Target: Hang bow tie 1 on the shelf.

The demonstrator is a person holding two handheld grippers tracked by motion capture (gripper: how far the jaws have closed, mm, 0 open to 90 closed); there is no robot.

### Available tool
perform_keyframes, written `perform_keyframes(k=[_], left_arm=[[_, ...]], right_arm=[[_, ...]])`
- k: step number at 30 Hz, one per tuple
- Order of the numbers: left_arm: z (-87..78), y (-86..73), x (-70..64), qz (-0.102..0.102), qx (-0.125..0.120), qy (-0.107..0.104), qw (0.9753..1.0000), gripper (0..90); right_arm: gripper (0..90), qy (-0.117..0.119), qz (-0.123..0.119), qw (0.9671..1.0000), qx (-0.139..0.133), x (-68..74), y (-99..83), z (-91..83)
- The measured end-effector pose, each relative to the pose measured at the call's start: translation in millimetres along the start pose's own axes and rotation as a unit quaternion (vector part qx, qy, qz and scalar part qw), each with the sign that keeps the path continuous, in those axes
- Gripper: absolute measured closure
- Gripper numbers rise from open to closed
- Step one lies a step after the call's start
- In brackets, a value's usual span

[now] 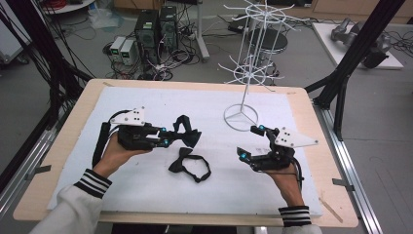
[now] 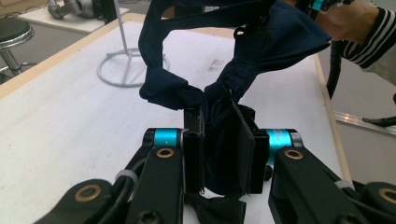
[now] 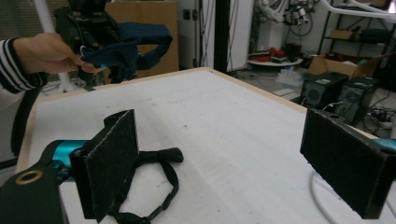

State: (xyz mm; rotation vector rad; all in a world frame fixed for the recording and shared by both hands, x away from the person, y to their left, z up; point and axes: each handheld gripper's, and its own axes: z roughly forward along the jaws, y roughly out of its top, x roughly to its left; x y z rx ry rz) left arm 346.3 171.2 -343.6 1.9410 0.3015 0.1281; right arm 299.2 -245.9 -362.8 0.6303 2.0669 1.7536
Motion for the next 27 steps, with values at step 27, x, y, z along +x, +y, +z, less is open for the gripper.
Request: perform_keyframes(k=[27], left_arm=[[24.6, 22.7, -4.4, 0.008, -0.013, 0.001, 0.9999, 74.6]], right_arm=[[10.7, 0.102, -0.045, 0.9932, 0.036, 10.5, 52.1, 42.0]])
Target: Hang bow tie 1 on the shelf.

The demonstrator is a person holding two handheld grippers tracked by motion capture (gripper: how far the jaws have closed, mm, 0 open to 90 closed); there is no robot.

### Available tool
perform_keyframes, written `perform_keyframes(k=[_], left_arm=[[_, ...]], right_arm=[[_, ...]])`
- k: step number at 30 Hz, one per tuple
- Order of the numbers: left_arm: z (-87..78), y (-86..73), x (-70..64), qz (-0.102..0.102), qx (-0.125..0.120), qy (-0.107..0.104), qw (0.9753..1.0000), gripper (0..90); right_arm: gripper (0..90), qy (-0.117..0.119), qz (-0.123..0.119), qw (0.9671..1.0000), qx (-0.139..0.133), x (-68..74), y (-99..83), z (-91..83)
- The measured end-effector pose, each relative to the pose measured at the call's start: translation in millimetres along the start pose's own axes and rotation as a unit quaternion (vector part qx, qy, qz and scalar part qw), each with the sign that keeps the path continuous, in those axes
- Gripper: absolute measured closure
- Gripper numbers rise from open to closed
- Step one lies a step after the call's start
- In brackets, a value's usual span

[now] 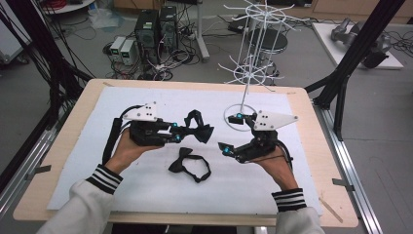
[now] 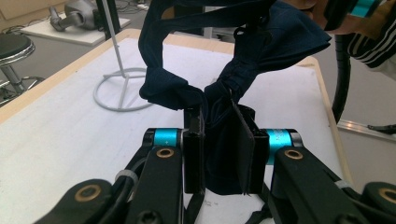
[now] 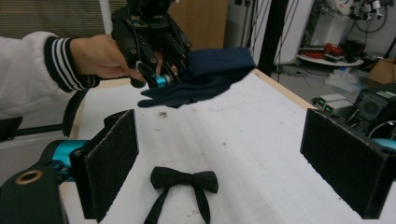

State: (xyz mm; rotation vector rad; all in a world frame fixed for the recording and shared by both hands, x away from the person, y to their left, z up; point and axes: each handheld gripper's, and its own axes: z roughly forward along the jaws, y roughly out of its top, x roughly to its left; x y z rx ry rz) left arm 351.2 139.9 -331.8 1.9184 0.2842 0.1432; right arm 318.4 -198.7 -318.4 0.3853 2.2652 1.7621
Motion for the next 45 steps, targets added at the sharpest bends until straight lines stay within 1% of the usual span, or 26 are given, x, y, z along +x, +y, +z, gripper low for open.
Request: perform_keyframes(k=[1, 2, 5, 9, 12, 13, 14, 15, 19, 22, 24, 26, 27, 28, 30, 31, 32, 34, 35, 36, 39, 40, 42, 43, 44, 45], left_arm=[[0.9, 0.6, -0.3, -0.002, -0.001, -0.002, 1.0, 74.6], [1.8, 1.0, -0.4, -0.003, -0.003, -0.004, 1.0, 74.6], [3.7, 1.9, -0.8, -0.002, -0.003, -0.005, 1.0, 74.6], [6.0, 1.5, -1.2, -0.004, -0.002, -0.006, 1.0, 74.6], [7.0, 1.6, -1.4, -0.003, -0.001, -0.007, 1.0, 74.6], [7.3, 1.6, -1.6, -0.004, -0.002, -0.007, 1.0, 74.6], [7.5, 1.6, -1.7, -0.004, -0.003, -0.007, 1.0, 74.6], [7.5, 1.7, -1.8, 0.001, -0.001, -0.006, 1.0, 74.6], [7.5, 1.5, -2.4, 0.001, -0.001, -0.005, 1.0, 74.6], [7.0, 1.6, -2.5, -0.001, -0.004, -0.005, 1.0, 74.6], [6.9, 1.6, -2.7, -0.002, -0.008, -0.005, 1.0, 74.6], [6.4, 2.0, -2.7, 0.002, -0.002, -0.003, 1.0, 74.6], [6.5, 1.9, -2.8, 0.002, -0.001, -0.003, 1.0, 74.6], [6.8, 1.7, -3.2, 0.0, -0.002, -0.003, 1.0, 74.6], [6.7, 1.7, -3.2, 0.0, -0.003, -0.001, 1.0, 74.6], [6.7, 1.7, -3.2, -0.001, -0.003, -0.001, 1.0, 74.6], [6.5, 1.9, -3.1, 0.002, -0.001, -0.001, 1.0, 74.6], [7.0, 1.7, -3.5, 0.002, -0.003, -0.003, 1.0, 74.6], [6.9, 1.8, -3.4, 0.003, -0.003, -0.004, 1.0, 74.6], [6.7, 1.7, -3.6, 0.003, -0.004, -0.002, 1.0, 74.6], [6.1, 1.1, -3.7, 0.002, -0.007, -0.002, 1.0, 74.6], [5.7, 0.8, -3.7, 0.002, -0.006, -0.001, 1.0, 74.6], [5.7, 0.3, -4.3, 0.001, -0.008, 0.0, 1.0, 74.7], [5.2, 0.1, -3.9, 0.004, -0.006, 0.0, 1.0, 74.6], [4.9, 0.1, -3.8, 0.004, -0.006, 0.0, 1.0, 74.6], [4.6, 0.1, -3.9, 0.004, -0.007, 0.002, 1.0, 74.7]], right_arm=[[10.7, 0.01, 0.001, 0.9999, 0.001, -0.1, 2.9, 2.0], [10.7, 0.01, 0.001, 0.9999, 0.001, -0.1, 2.9, 2.0], [10.7, 0.022, 0.0, 0.9998, 0.002, 0.5, 6.5, 6.2], [10.8, 0.037, -0.005, 0.999, 0.022, 0.9, 8.9, 16.4], [11.0, 0.041, -0.003, 0.9988, 0.025, 1.1, 9.2, 20.6], [13.4, 0.044, -0.005, 0.9987, 0.027, 1.2, 9.9, 23.9], [13.4, 0.044, -0.005, 0.9987, 0.027, 1.2, 9.9, 23.9], [15.5, 0.048, -0.008, 0.9984, 0.029, 1.7, 10.7, 26.4], [16.6, 0.049, -0.006, 0.9983, 0.033, 1.9, 12.0, 29.6], [23.4, 0.051, -0.004, 0.9981, 0.035, 1.9, 12.3, 29.9], [27.6, 0.046, -0.011, 0.9982, 0.036, 2.5, 12.8, 30.0], [31.2, 0.046, -0.017, 0.9981, 0.037, 3.2, 13.5, 30.0], [31.2, 0.046, -0.017, 0.9981, 0.037, 3.2, 13.5, 30.0], [34.2, 0.042, -0.02, 0.9982, 0.037, 3.7, 13.8, 29.8], [36.3, 0.04, -0.021, 0.9983, 0.037, 3.9, 13.9, 29.6], [40.1, 0.041, -0.02, 0.9984, 0.033, 4.2, 13.7, 28.8], [40.1, 0.041, -0.02, 0.9984, 0.033, 4.2, 13.7, 28.8], [46.9, 0.048, -0.015, 0.9984, 0.026, 4.9, 14.0, 28.1], [46.9, 0.048, -0.015, 0.9984, 0.026, 4.9, 14.0, 28.1], [49.2, 0.044, -0.005, 0.9988, 0.019, 6.1, 14.6, 27.5], [49.2, 0.047, 0.0, 0.9987, 0.021, 6.5, 14.3, 27.6], [50.8, 0.041, 0.006, 0.9988, 0.025, 6.1, 13.6, 27.6], [52.6, 0.04, 0.006, 0.9989, 0.025, 6.0, 13.4, 27.7], [56.4, 0.039, 0.009, 0.9989, 0.026, 6.2, 13.2, 27.5], [65.0, 0.033, 0.015, 0.999, 0.025, 6.3, 13.0, 26.9], [67.9, 0.033, 0.018, 0.999, 0.023, 5.4, 12.7, 26.9]])
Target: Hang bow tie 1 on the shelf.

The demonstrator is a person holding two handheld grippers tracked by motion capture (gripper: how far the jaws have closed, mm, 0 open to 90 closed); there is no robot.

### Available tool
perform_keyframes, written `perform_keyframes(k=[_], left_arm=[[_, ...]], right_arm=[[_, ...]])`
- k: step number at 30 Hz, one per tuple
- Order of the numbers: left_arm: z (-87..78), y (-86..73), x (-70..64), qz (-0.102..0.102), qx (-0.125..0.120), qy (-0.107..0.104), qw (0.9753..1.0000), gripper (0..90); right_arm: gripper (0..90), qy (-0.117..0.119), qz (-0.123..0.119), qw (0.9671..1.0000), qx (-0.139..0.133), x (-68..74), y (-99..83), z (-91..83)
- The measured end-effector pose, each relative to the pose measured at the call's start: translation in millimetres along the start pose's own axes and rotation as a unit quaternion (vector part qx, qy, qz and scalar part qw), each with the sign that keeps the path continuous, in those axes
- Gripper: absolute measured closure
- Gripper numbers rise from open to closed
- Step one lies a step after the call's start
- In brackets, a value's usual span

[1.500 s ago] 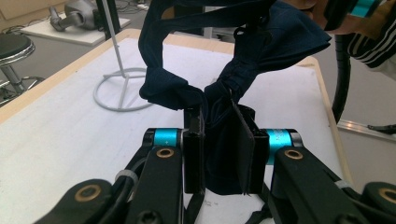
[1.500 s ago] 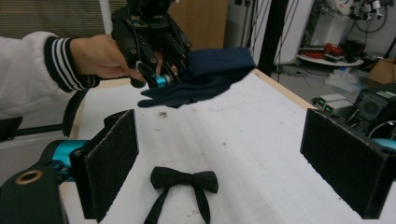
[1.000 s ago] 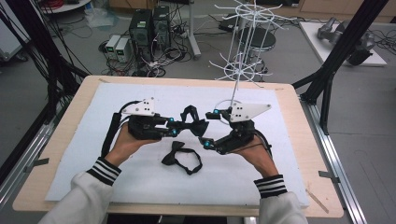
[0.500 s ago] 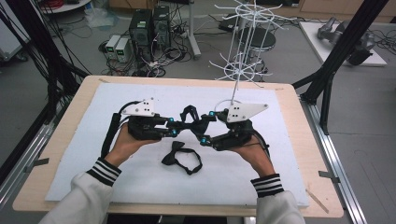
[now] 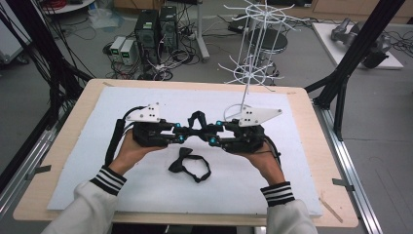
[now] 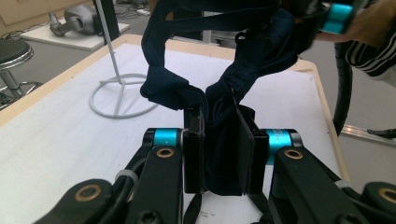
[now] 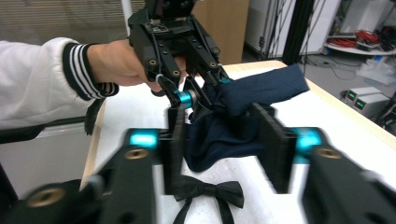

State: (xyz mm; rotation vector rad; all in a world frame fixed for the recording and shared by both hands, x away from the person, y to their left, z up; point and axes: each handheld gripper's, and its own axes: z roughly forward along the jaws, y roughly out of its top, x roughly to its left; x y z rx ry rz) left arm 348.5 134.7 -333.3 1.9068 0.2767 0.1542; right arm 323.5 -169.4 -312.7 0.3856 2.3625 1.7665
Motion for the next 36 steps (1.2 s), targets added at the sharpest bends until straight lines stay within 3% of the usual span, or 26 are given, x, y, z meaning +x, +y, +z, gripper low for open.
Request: perform_keyframes(k=[1, 3, 7, 19, 20, 21, 22, 24, 28, 30, 36], left_arm=[[-0.3, -0.1, -0.3, -0.002, -0.002, 0.001, 1.0, 74.7], [-0.7, 0.1, -0.1, -0.004, -0.005, 0.002, 1.0, 74.7], [-1.1, -0.7, 0.2, -0.001, -0.003, 0.004, 1.0, 74.7], [-2.1, -3.1, 1.4, -0.008, -0.013, 0.0, 0.9999, 71.4], [-2.3, -3.0, 1.4, -0.007, -0.013, 0.003, 0.9999, 65.8], [-2.4, -2.8, 0.9, -0.009, -0.015, 0.01, 0.9998, 65.8], [-2.7, -2.9, 0.5, -0.009, -0.017, 0.018, 0.9996, 55.4], [-3.3, -3.1, 0.2, -0.003, -0.024, 0.032, 0.9992, 45.6], [-7.2, -4.5, 0.7, -0.012, -0.061, 0.053, 0.9966, 16.1], [-9.6, -5.7, 1.3, -0.013, -0.07, 0.066, 0.9953, 11.6], [-18.4, -11.8, 3.3, -0.012, -0.08, 0.079, 0.9936, 10.8]], right_arm=[[67.9, 0.0, 0.0, 1.0, 0.0, 0.0, 0.0, 0.0], [77.8, 0.0, 0.017, 0.9998, -0.001, -2.0, -2.1, -0.4], [81.2, 0.003, 0.031, 0.9995, 0.01, -3.4, -3.5, 0.2], [82.3, 0.0, 0.017, 0.9998, 0.01, -0.5, -2.0, 0.3], [82.3, 0.0, 0.012, 0.9999, 0.009, 0.0, -1.9, 0.2], [82.3, 0.0, 0.012, 0.9999, 0.009, 0.0, -1.9, 0.2], [82.3, 0.0, 0.005, 0.9999, 0.01, 0.8, -1.7, -0.7], [82.3, -0.005, 0.002, 1.0, 0.008, 1.2, -1.4, -1.8], [82.3, -0.02, -0.003, 0.9998, 0.004, 0.5, -1.4, -6.0], [82.3, -0.025, -0.003, 0.9997, -0.002, 0.5, -1.1, -9.4], [82.3, -0.044, -0.011, 0.9988, -0.017, 0.5, -0.5, -17.5]])
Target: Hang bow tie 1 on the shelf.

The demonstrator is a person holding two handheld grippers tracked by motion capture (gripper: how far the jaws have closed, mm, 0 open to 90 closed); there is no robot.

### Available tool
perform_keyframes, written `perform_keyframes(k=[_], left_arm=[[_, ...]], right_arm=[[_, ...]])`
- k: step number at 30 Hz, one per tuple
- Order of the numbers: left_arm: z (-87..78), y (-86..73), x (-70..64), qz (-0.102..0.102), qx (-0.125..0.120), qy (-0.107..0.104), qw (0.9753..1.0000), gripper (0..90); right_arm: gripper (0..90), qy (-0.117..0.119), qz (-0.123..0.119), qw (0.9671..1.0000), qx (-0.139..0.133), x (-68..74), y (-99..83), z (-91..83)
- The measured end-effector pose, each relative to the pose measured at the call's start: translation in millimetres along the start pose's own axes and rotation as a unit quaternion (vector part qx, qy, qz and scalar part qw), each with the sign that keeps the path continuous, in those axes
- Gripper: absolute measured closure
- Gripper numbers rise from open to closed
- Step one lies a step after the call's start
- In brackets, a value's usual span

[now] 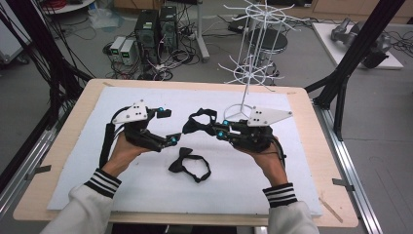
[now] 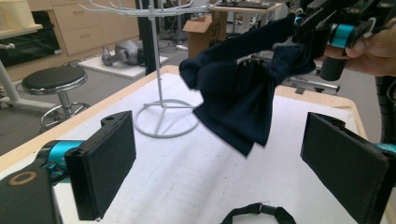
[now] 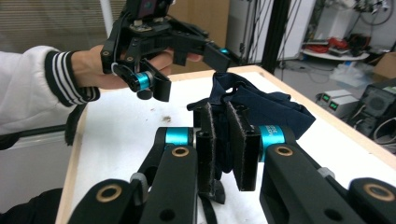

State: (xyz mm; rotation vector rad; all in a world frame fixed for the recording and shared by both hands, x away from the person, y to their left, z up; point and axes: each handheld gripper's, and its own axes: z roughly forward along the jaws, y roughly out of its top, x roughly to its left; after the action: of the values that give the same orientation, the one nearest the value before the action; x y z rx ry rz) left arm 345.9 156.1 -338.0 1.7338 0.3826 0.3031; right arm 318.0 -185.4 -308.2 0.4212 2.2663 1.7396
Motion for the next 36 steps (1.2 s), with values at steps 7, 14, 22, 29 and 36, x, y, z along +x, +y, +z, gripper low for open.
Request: perform_keyframes(k=[7, 14, 22, 29, 36], left_arm=[[-17.8, -9.1, 3.1, -0.003, -0.006, 0.025, 0.9997, 10.8], [-44.8, -19.9, 3.0, -0.011, -0.027, 0.065, 0.9974, 10.8], [-74.5, -40.9, -2.1, -0.006, -0.029, 0.111, 0.9934, 10.8], [-98.2, -66.1, -1.7, -0.023, -0.039, 0.147, 0.9881, 10.8], [-106.8, -77.0, -4.7, -0.022, -0.052, 0.169, 0.984, 10.8]], right_arm=[[82.3, -0.029, -0.015, 0.9991, -0.027, -1.2, 0.6, -11.8], [82.2, -0.049, -0.015, 0.998, -0.037, -4.0, 0.1, -19.8], [82.2, -0.071, -0.037, 0.9952, -0.056, -5.4, 1.0, -28.7], [82.2, -0.096, -0.039, 0.9925, -0.064, -9.6, -0.5, -38.3], [82.1, -0.122, -0.042, 0.989, -0.072, -13.3, -0.5, -44.1]])
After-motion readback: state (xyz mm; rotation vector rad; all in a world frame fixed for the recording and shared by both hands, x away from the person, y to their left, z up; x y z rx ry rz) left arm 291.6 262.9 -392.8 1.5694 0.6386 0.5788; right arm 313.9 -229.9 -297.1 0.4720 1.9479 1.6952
